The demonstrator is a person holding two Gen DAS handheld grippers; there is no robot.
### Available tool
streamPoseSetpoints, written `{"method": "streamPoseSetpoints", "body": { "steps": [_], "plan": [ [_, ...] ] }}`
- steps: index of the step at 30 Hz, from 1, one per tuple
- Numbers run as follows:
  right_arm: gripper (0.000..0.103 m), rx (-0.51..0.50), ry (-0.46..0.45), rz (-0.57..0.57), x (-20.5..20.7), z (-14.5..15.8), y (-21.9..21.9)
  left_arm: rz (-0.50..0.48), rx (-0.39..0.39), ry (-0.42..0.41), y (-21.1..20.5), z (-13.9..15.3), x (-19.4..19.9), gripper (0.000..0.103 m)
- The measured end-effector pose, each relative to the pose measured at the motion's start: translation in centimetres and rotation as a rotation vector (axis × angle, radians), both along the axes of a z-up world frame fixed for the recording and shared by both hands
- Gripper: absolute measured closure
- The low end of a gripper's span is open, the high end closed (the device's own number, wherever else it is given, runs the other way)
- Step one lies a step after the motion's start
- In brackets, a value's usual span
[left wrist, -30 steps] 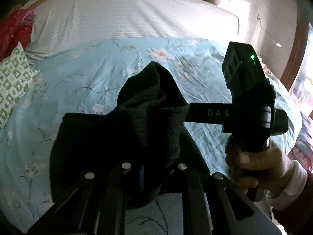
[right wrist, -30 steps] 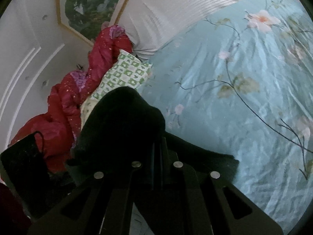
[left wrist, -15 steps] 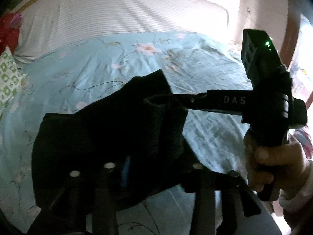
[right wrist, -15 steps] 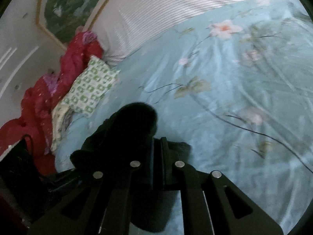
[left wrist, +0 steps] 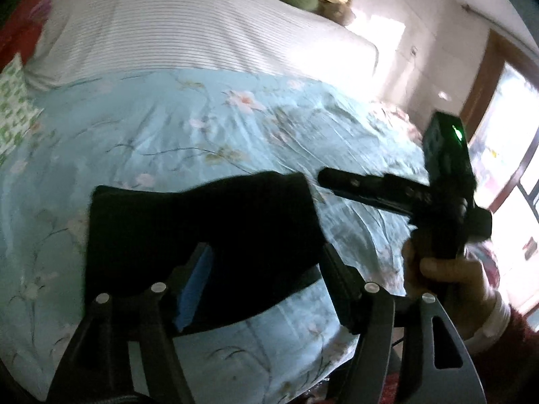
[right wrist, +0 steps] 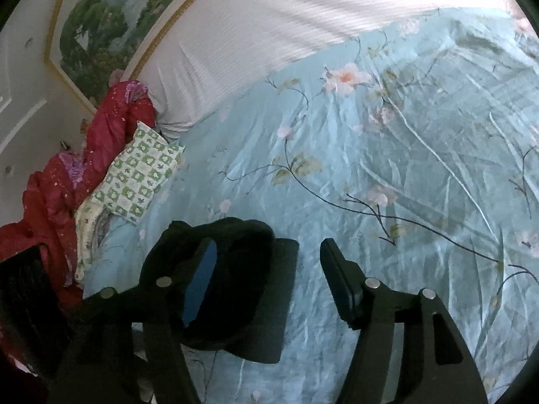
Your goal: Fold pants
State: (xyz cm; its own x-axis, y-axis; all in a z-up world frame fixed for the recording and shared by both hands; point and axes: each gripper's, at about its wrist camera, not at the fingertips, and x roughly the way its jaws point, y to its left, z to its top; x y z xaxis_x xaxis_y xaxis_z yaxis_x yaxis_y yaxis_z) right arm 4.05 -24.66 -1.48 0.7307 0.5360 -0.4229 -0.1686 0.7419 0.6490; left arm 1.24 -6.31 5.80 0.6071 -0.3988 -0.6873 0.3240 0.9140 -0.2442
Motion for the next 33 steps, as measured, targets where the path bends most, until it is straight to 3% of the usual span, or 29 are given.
{"method": "streamPoseSetpoints", "body": {
  "steps": [6, 13, 25, 30, 33],
  "plan": [
    [0.031, -0.082, -0.028, -0.009, -0.4, 1.9, 2.2, 0.151, 0.015, -0.011, 5.3, 0.8, 1.0, 0.032],
    [0.026, -0.248, -0.048, -0.056, -0.7, 3.6, 5.6, 0.275, -0.002, 0.042, 9.8, -0.1, 2.8, 0.029],
    [0.026, -0.252, 0.061, -0.071, 0.0, 1.2, 6.7, 0.312, -0.041, 0.168, 11.4, -4.0, 6.2, 0.027],
    [0.026, -0.298, 0.096, -0.083, 0.1, -0.1, 6.7, 0.377, 0.019, 0.203, 11.4, -5.4, 8.4, 0.025],
    [0.026, -0.316, 0.120, -0.080, 0.4, -1.2, 6.7, 0.390, 0.018, 0.234, 11.6, -6.3, 9.4, 0.025]
  ]
}}
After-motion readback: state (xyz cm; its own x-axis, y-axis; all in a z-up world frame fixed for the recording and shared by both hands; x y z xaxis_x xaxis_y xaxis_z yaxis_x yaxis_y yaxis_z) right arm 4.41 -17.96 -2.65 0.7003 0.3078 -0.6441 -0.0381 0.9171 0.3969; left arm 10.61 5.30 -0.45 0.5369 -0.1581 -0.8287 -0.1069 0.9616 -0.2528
